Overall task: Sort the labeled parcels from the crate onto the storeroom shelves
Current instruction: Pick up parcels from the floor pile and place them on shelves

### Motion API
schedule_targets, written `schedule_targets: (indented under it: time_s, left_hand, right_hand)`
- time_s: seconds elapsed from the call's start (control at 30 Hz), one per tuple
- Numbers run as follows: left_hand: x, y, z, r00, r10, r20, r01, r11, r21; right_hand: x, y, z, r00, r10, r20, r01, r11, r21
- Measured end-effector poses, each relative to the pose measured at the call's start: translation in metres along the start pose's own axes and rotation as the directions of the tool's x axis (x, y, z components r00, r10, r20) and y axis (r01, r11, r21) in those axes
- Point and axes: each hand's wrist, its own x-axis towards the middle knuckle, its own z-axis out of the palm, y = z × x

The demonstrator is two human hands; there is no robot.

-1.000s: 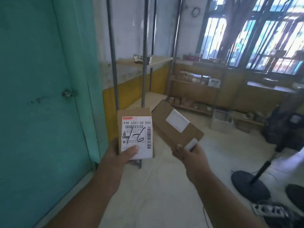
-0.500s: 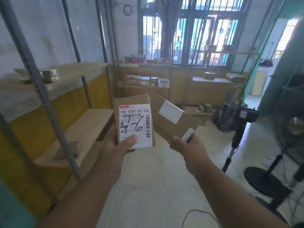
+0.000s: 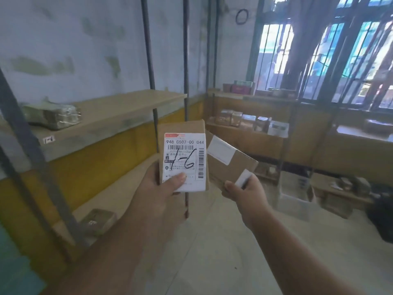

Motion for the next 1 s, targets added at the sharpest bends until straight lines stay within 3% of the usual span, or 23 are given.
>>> schedule_targets:
  time_s: [0.17,0.3,0.4,0.5,0.67,0.87,1.0]
  left_hand:
    - [0.096,-0.013,0.016,0.995,0.047,-0.087,-0.044,0.999,0.031]
    - [0.161,-0.019,0.036,0.985,0.085,-0.152,-0.071,0.993,0.096]
    - [0.194,-0.029,0.044,0.957,0.152,-0.247,-0.117,0.981,0.152]
    - [0.210,-0.034,0.056,0.898,0.228,-0.377,-0.168,0.968,0.187]
    - [0.221,-0.026,0.078,0.734,0.323,-0.597,-0.175,0.940,0.294]
    - [0.219,-0.001,0.077,0.588,0.438,-0.680,-0.117,0.878,0.465]
    - [0.226,0.005,0.053,0.545,0.404,-0.734,-0.011,0.879,0.476]
  right_hand:
    - [0.101,0.005,0.008,0.995,0.023,0.101,-0.019,0.999,-0.043]
    - [0.174,0.001,0.000,0.985,-0.017,0.169,0.039,0.991,-0.129]
    - [0.229,0.002,0.004,0.954,-0.046,0.296,0.094,0.984,-0.150]
    - [0.280,-0.009,0.025,0.879,-0.102,0.466,0.171,0.979,-0.108]
    - [0.334,-0.028,0.061,0.717,-0.158,0.679,0.251,0.967,-0.040]
    - [0.350,-0.051,0.110,0.598,-0.245,0.763,0.318,0.947,0.054]
    - [0.356,-0.072,0.148,0.604,-0.280,0.746,0.294,0.948,0.118]
